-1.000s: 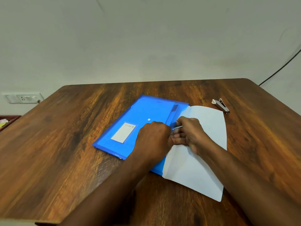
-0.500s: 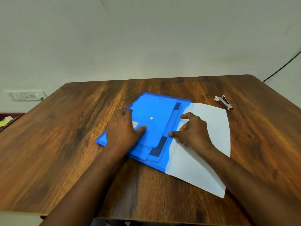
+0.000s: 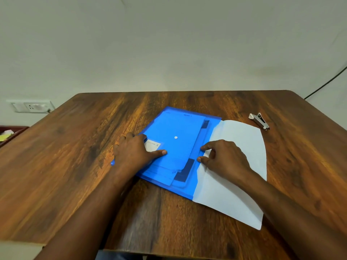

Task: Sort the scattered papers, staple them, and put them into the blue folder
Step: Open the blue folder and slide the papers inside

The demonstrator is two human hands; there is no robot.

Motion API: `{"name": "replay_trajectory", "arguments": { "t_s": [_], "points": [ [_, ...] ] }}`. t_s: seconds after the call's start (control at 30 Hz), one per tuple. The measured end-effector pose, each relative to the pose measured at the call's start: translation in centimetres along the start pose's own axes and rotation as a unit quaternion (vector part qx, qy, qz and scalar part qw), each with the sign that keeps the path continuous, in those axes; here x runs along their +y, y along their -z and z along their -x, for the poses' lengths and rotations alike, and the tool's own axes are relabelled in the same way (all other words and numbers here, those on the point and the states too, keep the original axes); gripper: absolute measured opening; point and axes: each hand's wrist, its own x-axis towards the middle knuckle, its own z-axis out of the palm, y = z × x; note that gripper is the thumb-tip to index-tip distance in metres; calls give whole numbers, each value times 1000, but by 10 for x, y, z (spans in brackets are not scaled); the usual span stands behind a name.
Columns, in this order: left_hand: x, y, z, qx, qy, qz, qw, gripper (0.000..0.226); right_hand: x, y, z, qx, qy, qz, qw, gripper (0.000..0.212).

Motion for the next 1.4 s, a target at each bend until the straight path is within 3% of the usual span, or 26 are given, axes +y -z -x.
{"name": "replay_trajectory", "arguments": {
  "t_s": [0.2,0.33,0.43,0.53,0.63,0.9,1.4],
  "points": [
    [-8,3,11,7,7,-15,1000,116,44,22,8,89,-76,37,992,62],
    [-11,7,17,26,6,-44,999,98,72,44,8,54,-173,22,983,81],
    [-11,9,20,36,-3,-57,998,99,73,58,5,17,-216,1,976,72],
    [-7,13,20,36,-13,-59,998,92,80,63,-2,26,-253,-68,965,55],
    [-2,17,19,21,-20,-42,999,83,87,67,-6,39,-283,-141,948,62],
    [1,18,20,32,-11,-1,999,66,88,67,-14,38,-279,-127,951,71],
    [-4,18,21,36,25,92,995,46,99,60,-32,20,-292,-141,946,62]
  ]
}}
